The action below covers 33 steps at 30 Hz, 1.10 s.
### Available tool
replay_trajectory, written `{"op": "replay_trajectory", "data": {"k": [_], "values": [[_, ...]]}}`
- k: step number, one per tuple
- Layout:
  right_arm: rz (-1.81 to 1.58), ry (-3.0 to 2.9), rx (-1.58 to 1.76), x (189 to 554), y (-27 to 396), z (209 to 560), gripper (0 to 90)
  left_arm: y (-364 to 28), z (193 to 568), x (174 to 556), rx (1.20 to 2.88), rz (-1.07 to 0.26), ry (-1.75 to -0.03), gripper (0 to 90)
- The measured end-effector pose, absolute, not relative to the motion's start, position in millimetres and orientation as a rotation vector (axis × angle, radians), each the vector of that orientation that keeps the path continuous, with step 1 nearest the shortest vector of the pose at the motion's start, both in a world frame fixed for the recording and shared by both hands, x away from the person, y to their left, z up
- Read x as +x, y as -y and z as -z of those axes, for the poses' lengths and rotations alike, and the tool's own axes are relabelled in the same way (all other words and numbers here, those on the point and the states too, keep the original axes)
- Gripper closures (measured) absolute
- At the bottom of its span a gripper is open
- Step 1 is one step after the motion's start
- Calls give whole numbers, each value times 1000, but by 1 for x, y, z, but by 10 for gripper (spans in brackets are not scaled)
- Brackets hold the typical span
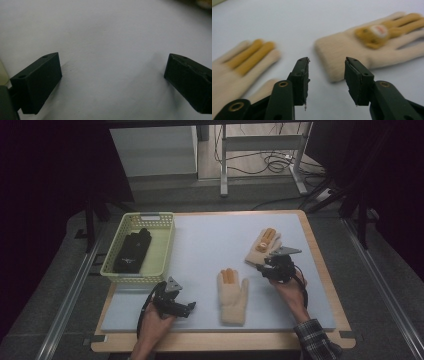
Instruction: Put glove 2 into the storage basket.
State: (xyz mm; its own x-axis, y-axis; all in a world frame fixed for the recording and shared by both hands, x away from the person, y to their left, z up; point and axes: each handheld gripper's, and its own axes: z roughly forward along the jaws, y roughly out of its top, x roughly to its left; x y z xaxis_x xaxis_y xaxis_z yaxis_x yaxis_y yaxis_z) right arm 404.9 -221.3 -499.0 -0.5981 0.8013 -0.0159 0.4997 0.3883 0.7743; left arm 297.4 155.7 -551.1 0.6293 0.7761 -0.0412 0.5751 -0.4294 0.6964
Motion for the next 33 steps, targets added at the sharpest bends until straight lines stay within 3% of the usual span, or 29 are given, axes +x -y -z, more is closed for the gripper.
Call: {"op": "replay_trajectory", "data": {"k": [5,13,16,18,19,21,25,33], "values": [[-1048,-2210,1152,430,229,499,480,-156,551,297,2160,-375,-1051,15],[-991,-2205,1121,475,227,510,335,-156,551,298,2157,-375,-1053,15],[-931,-2212,1098,484,225,516,334,-156,551,298,2160,-374,-1051,15],[-914,-2208,1099,490,224,520,363,-156,551,298,2160,-374,-1051,15],[-918,-2226,1108,493,225,523,492,-156,551,298,2160,-374,-1051,15],[-947,-2238,1129,492,224,525,583,-156,551,298,2159,-374,-1051,15],[-946,-2241,1157,491,227,520,642,-156,551,297,2160,-375,-1051,15],[-1073,-2257,1163,470,244,496,649,-156,551,297,2157,-375,-1053,15]]}}
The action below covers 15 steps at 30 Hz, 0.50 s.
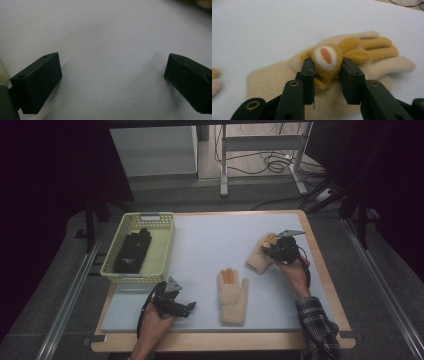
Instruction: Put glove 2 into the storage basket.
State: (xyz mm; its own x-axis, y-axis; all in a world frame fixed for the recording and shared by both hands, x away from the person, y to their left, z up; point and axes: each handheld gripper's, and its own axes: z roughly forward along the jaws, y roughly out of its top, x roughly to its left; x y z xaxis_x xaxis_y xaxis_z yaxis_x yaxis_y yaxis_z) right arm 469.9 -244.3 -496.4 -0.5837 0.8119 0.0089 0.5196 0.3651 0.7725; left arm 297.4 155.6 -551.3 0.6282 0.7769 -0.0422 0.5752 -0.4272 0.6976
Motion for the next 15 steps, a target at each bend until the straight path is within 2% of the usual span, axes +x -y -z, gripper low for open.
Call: {"op": "replay_trajectory", "data": {"k": [7,9,15], "values": [[-1128,-2288,1065,444,244,472,648,-156,551,297,2158,-375,-1053,15],[-1183,-2306,1002,424,241,456,648,-156,551,297,2158,-375,-1053,15],[-1277,-2365,871,386,231,435,647,-155,551,298,2156,-377,-1053,15]]}}
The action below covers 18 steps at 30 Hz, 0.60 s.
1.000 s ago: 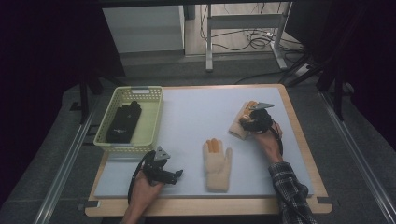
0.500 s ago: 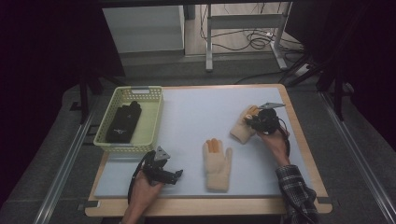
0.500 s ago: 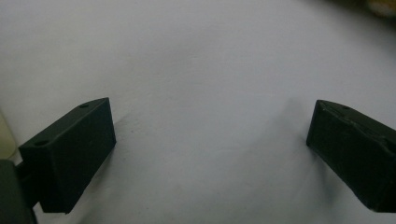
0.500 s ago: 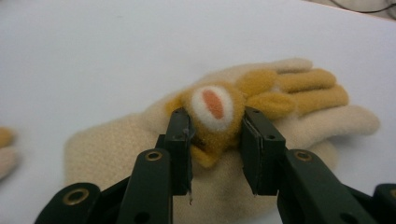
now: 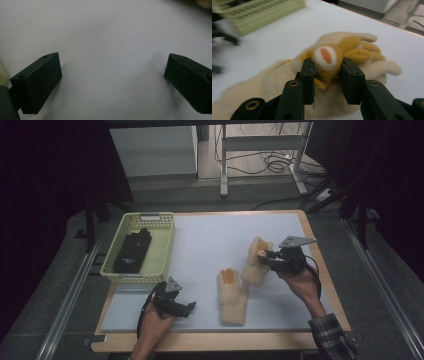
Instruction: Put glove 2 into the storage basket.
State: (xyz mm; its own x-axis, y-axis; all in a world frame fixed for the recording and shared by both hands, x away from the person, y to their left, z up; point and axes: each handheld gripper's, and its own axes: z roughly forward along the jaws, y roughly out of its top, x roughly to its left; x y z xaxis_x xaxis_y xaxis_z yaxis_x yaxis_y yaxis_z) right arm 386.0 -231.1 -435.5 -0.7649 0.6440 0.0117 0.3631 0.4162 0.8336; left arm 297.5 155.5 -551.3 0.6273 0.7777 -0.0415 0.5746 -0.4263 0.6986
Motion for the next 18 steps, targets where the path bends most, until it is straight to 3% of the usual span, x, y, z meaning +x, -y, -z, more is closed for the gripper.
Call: {"op": "replay_trajectory", "data": {"k": [8,16,18], "values": [[-1333,-2526,630,337,196,436,644,-155,551,297,2156,-375,-1055,15],[-1290,-2675,509,323,161,475,639,-156,551,297,2156,-375,-1054,15],[-1200,-2698,500,321,155,492,597,-156,551,297,2160,-375,-1052,15]]}}
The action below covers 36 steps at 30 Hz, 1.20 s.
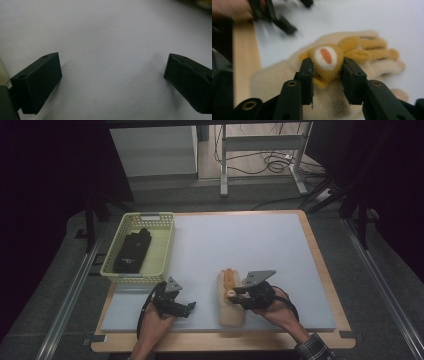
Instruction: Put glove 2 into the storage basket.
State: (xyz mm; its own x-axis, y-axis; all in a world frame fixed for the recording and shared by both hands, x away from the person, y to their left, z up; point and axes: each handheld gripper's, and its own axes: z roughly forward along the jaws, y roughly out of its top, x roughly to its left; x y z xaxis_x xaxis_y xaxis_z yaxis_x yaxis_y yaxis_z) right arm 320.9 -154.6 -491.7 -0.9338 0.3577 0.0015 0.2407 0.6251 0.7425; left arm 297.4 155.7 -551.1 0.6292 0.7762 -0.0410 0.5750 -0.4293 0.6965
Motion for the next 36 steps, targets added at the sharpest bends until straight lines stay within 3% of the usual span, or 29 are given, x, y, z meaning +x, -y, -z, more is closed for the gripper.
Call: {"op": "replay_trajectory", "data": {"k": [2,3,6,10,11,12,13,14,15,20,29,36], "values": [[-1189,-2708,511,321,154,497,573,-156,551,297,2160,-376,-1051,15],[-1212,-2725,541,322,154,505,509,-155,551,297,2156,-376,-1054,15],[-1233,-2718,560,321,157,505,432,-156,551,297,2159,-375,-1052,15],[-1289,-2656,620,323,172,490,415,-156,551,297,2159,-375,-1052,15],[-1297,-2628,655,325,179,486,437,-155,551,297,2156,-376,-1054,15],[-1291,-2600,718,328,189,482,525,-155,551,297,2157,-375,-1054,15],[-1291,-2600,718,328,189,482,525,-155,551,297,2157,-375,-1054,15],[-1262,-2577,757,328,198,482,631,-155,551,297,2156,-376,-1055,15],[-1262,-2577,757,328,198,482,631,-155,551,297,2156,-376,-1055,15],[-1230,-2589,814,318,214,500,801,-156,551,297,2160,-374,-1052,15],[-1210,-2659,768,296,199,532,824,-157,550,295,2159,-393,-1048,34],[-1230,-2675,740,296,179,534,821,-173,548,293,2168,-447,-1092,29]]}}
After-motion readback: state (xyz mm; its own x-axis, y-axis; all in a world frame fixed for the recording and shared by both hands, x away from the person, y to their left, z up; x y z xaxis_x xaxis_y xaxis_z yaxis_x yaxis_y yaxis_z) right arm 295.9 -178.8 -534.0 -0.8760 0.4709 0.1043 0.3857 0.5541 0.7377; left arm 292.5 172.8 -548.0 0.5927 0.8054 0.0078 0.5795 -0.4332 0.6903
